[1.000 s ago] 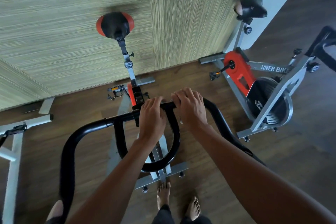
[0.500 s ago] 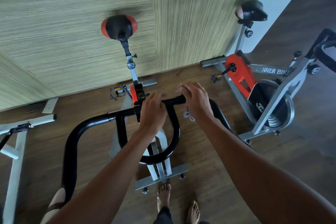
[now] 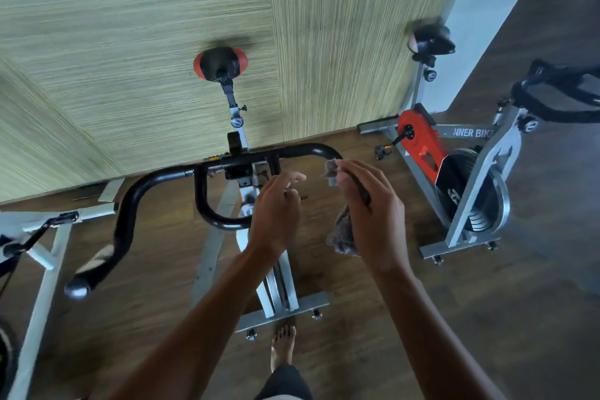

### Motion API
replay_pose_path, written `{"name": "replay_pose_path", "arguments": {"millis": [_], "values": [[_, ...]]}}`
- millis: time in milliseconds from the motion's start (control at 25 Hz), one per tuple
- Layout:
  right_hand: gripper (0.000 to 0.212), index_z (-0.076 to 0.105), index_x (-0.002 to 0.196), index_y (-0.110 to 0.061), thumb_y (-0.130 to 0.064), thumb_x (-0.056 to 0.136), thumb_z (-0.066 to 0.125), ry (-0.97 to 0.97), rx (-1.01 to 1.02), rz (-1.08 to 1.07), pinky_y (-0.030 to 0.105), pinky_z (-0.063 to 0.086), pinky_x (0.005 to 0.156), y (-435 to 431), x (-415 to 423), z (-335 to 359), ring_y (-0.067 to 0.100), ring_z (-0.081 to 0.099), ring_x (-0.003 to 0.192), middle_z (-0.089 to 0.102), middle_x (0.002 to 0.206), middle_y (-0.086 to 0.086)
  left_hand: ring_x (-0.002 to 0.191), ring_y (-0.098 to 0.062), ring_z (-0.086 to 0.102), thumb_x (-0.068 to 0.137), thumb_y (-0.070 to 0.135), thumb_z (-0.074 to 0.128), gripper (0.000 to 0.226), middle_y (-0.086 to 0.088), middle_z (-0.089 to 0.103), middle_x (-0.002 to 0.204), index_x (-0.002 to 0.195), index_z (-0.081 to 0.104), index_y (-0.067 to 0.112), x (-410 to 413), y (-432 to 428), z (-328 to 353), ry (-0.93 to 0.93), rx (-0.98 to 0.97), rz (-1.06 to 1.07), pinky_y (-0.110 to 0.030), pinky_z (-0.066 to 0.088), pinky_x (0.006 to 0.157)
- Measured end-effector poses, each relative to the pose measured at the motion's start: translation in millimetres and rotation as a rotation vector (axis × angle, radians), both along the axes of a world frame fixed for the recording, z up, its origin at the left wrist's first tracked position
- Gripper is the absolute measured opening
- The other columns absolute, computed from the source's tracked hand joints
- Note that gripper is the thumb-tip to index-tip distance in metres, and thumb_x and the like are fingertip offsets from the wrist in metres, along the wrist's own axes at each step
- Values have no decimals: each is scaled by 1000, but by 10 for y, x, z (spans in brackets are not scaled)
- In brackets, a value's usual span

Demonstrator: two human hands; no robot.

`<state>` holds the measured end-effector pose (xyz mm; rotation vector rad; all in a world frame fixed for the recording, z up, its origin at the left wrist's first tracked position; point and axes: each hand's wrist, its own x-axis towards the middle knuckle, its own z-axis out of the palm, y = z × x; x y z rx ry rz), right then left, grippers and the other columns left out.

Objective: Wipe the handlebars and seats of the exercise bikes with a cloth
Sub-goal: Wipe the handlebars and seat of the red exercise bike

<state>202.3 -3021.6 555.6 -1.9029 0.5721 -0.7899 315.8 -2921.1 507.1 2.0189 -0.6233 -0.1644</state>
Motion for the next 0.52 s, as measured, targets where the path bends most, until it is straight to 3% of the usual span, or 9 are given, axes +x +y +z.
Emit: {"name": "replay_pose_path", "arguments": {"millis": [120, 200, 280, 400, 520], "values": [[25, 67, 123, -20, -20, 100, 56, -53, 0, -6, 5, 43, 93, -104, -595, 54, -8, 57, 114, 64, 122, -12, 111, -10, 59, 91, -3, 47, 34, 0, 68, 119, 114, 67, 14, -525, -154, 55, 1, -16, -64, -17, 45, 87], [24, 68, 122, -19, -17, 100, 57, -90, 1, -44, 4, 42, 93, -204, -927, -16, -8, 57, 114, 65, 122, -10, 110, -2, 58, 99, 18, 48, 25, 3, 67, 120, 117, 65, 15, -786, -240, 14, -45, -62, -144, -15, 44, 88], [24, 69, 121, -15, -16, 100, 57, -115, 12, -108, 7, 43, 94, -310, -1095, -172, -7, 58, 114, 67, 122, -7, 111, 5, 57, 100, 43, 45, 40, 7, 64, 124, 124, 63, 17, -909, -330, -31, -57, -89, -206, -17, 45, 93], [22, 68, 119, -19, -17, 101, 56, -148, 65, -189, 9, 45, 94, -379, -1078, -418, -5, 59, 114, 66, 123, -5, 122, -6, 56, 103, 23, 50, 30, 3, 61, 133, 131, 59, 18, -926, -468, -97, 13, -74, -204, -29, 44, 105], [25, 66, 124, -18, -17, 103, 53, -198, 74, -222, 9, 45, 94, -313, -914, -611, 2, 58, 119, 63, 127, -4, 113, 1, 58, 103, 14, 49, 27, 4, 64, 123, 126, 63, 15, -927, -533, -155, 4, -135, -204, -22, 45, 98]]}}
